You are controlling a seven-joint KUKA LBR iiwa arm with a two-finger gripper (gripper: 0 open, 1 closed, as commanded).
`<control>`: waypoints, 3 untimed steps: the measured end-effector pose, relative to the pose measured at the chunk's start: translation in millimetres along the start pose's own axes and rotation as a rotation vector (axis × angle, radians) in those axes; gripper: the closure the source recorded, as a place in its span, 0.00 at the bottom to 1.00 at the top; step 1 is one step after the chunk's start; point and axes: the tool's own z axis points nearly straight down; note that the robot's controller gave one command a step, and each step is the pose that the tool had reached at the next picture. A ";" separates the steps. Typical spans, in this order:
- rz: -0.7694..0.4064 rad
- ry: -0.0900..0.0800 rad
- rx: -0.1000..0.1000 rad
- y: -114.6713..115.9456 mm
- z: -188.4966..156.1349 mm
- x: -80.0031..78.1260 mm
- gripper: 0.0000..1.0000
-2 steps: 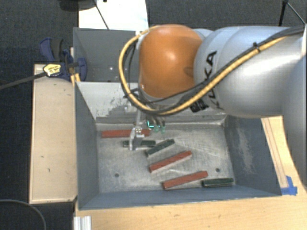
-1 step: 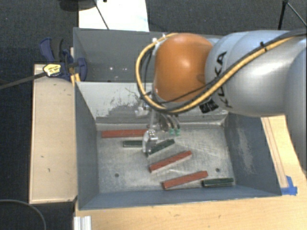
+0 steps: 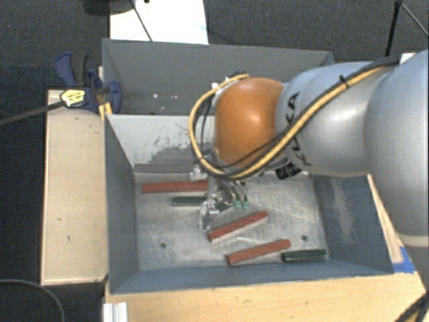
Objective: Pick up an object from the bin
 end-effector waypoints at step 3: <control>0.117 -0.001 -0.003 -32.4 -96.5 -12.1 1.00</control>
Offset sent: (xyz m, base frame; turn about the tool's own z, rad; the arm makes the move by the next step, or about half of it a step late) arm 0.0000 0.0000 0.0000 0.0000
